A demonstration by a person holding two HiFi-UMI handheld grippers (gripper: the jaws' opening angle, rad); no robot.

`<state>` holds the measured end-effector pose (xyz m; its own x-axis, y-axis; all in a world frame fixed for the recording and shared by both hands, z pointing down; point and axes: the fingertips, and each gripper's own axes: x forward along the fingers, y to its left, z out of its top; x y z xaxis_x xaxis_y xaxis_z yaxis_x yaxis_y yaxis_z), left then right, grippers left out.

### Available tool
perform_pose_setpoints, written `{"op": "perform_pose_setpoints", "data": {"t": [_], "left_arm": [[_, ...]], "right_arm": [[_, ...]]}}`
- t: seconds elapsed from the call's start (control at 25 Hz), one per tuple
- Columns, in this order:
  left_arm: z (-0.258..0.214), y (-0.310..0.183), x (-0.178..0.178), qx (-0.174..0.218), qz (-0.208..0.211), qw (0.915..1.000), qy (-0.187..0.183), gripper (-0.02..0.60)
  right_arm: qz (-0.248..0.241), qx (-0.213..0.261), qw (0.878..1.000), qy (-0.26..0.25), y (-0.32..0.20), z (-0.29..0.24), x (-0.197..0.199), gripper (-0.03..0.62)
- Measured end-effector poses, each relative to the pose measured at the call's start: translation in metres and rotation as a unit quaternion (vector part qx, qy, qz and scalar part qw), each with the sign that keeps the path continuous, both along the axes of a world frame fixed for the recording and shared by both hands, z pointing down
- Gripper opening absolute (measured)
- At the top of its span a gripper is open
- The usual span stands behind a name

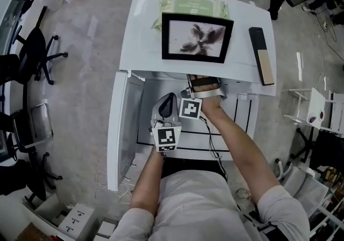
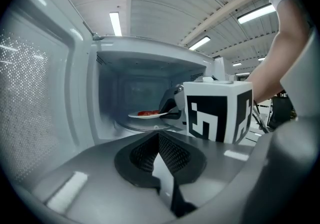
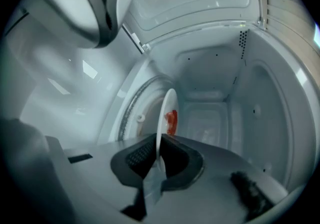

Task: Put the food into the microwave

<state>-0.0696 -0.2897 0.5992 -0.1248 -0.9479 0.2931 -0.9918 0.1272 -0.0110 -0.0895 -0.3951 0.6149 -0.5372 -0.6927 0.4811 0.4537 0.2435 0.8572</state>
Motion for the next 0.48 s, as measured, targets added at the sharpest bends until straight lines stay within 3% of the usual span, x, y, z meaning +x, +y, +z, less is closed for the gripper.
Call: {"op": "perform_pose_setpoints", "data": {"t": [0.2, 0.48], "left_arm": [[0.001, 0.007, -0.001, -0.009, -0.005, 1.0, -0.001, 0.008], [0.002, 0.011, 0.008, -0.017, 0.008, 0.9998, 0.005, 0.008]], "right_arm": [[0.009, -0.02, 1.0, 0.003, -0.007, 0.004, -0.006, 0.026], [0.061, -0.174, 0.983, 0.018, -0.001, 0.01, 0.0, 0.059]]}}
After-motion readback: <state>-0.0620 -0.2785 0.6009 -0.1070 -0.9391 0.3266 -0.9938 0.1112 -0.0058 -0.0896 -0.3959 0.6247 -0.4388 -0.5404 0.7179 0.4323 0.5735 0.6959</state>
